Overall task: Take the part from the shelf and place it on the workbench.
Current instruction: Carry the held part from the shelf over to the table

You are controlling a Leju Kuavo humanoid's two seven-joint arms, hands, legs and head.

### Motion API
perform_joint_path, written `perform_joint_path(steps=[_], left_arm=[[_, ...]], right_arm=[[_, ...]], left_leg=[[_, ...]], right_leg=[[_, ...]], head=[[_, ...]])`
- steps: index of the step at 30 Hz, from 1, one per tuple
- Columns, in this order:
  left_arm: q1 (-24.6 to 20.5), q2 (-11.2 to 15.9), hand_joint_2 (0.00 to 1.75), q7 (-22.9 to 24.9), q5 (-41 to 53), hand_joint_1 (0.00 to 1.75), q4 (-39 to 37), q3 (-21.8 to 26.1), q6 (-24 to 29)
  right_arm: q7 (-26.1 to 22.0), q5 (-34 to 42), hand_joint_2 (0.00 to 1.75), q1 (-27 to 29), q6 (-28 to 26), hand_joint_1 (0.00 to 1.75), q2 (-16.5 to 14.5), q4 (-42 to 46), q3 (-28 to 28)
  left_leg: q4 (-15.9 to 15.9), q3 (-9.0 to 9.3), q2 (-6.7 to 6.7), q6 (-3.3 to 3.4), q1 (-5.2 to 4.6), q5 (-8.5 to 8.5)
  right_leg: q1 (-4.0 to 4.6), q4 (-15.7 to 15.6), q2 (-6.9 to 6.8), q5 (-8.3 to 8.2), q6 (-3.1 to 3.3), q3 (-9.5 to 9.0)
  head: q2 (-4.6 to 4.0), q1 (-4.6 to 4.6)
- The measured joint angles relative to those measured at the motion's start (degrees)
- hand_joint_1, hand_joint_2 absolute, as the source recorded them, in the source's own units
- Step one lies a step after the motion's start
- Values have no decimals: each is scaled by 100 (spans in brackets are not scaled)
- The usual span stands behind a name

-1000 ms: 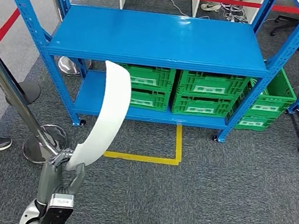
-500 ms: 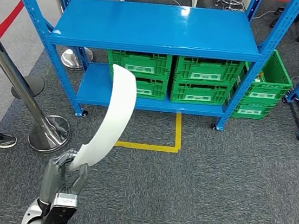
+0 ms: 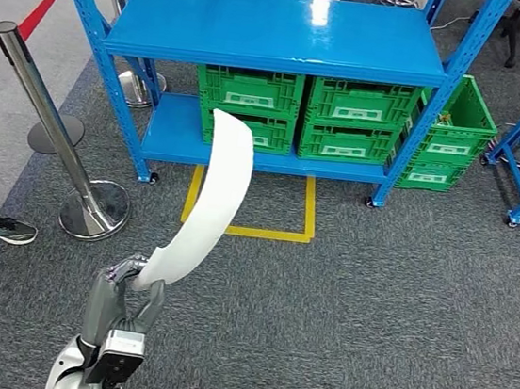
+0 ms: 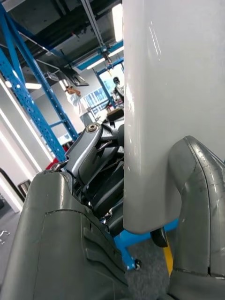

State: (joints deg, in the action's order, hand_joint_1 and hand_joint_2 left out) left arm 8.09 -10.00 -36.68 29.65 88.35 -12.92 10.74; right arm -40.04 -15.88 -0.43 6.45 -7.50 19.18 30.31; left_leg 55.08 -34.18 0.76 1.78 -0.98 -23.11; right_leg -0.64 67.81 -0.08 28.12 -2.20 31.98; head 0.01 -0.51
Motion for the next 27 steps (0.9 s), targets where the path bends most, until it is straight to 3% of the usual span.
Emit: perform_joint_path(steps=[2, 3, 5, 6, 7, 8, 10, 11, 12, 13, 15, 17, 19, 21, 22, 23, 25, 27], left_arm=[[-20, -9, 175, -5, -11, 175, -5, -4, 1], [-29, -15, 175, -10, -15, 175, -7, -7, 2], [-37, -20, 175, -17, -16, 175, -16, -11, 2], [-35, -20, 175, -20, -17, 175, -21, -11, 1], [-33, -18, 175, -20, -17, 175, -27, -10, 1], [-32, -15, 175, -21, -19, 175, -32, -10, -1], [-36, -14, 175, -23, -19, 175, -44, -11, -4], [-38, -14, 175, -25, -20, 175, -54, -13, -8], [-39, -14, 175, -28, -22, 175, -66, -13, -14], [-41, -14, 175, -32, -25, 175, -78, -15, -24], [-51, -14, 175, -44, -30, 175, -92, -26, -55], [-73, -12, 175, -56, -31, 175, -97, -38, -81], [-110, -8, 175, -64, -33, 175, -108, -45, -92], [-138, -8, 175, -68, -36, 175, -127, -55, -93], [-144, -10, 175, -69, -37, 175, -136, -66, -93], [-146, -13, 175, -71, -37, 175, -145, -80, -94], [-149, -12, 175, -72, -37, 175, -162, -111, -96], [-148, -9, 175, -72, -37, 175, -181, -128, -97]], right_arm=[[-1, -6, 175, -9, -1, 0, -2, 21, 1], [-4, -6, 175, -12, -1, 0, -3, 30, 2], [-7, -5, 175, 0, -5, 0, -4, 39, 7], [-6, -1, 175, 5, -10, 0, -4, 42, 12], [-3, 2, 175, 12, -16, 0, -3, 45, 17], [-2, 3, 175, 14, -21, 0, -3, 50, 25], [0, 0, 175, 23, -25, 0, -2, 58, 41], [0, -4, 175, 30, -26, 0, -2, 64, 50], [0, -10, 175, 37, -28, 0, -2, 71, 58], [0, -18, 175, 44, -32, 0, -2, 81, 63], [0, -37, 175, 53, -43, 0, -5, 99, 69], [-1, -48, 175, 50, -50, 0, -21, 118, 73], [-2, -49, 175, 51, -53, 0, -36, 135, 76], [-3, -43, 175, 70, -54, 0, -36, 148, 77], [-4, -37, 175, 81, -55, 0, -36, 154, 77], [-5, -30, 175, 88, -55, 0, -35, 158, 77], [-7, -21, 175, 94, -55, 0, -35, 171, 77], [-7, -16, 175, 107, -54, 0, -35, 179, 77]], left_leg=[[95, -127, -13, -39, -14, 110], [121, -159, -14, -58, -12, 163], [143, -200, -26, -108, 15, 234], [195, -240, -37, -144, 28, 132], [342, -291, -48, -181, 37, -90], [599, -353, -56, -210, 47, -415], [1340, -453, -55, -239, 56, -1017], [1663, -459, -56, -232, 56, -1114], [1836, -403, -57, -208, 51, -1055], [1829, -274, -62, -173, 39, -881], [1297, 208, -133, -67, -13, -554], [420, 801, -249, 43, -59, -628], [-93, 1080, -278, 86, -80, -801], [-189, 1041, -213, 94, -61, -729], [-215, 997, -178, 113, -45, -660], [-237, 944, -135, 128, -27, -594], [-220, 818, -51, 142, -26, -499], [-184, 700, 39, 121, -24, -430]], right_leg=[[3, -972, 21, 308, 23, -682], [19, -1261, 29, 450, 44, -853], [39, -1331, 13, 433, 124, -791], [44, -1325, -1, 378, 176, -727], [43, -1324, -15, 306, 229, -644], [47, -1321, -26, 224, 269, -562], [74, -1305, -30, 58, 305, -389], [88, -1288, -30, -20, 310, -294], [102, -1266, -24, -85, 312, -181], [114, -1238, -11, -142, 311, -69], [120, -1183, 29, -236, 300, 116], [122, -1145, 79, -339, 270, 212], [114, -1142, 127, -453, 220, 270], [108, -1125, 159, -498, 164, 352], [107, -1011, 155, -404, 137, 432], [99, -769, 137, -228, 108, 553], [65, 6, 87, 243, 46, 852], [28, 501, 58, 463, -13, 946]], head=[[0, -2], [0, -5], [-1, -12], [0, -8], [0, 5], [-1, 19], [-1, 46], [-1, 49], [-1, 49], [-1, 47], [-1, 45], [-1, 46], [-1, 51], [-1, 52], [-1, 39], [-1, 23], [-1, -1], [-1, -3]])
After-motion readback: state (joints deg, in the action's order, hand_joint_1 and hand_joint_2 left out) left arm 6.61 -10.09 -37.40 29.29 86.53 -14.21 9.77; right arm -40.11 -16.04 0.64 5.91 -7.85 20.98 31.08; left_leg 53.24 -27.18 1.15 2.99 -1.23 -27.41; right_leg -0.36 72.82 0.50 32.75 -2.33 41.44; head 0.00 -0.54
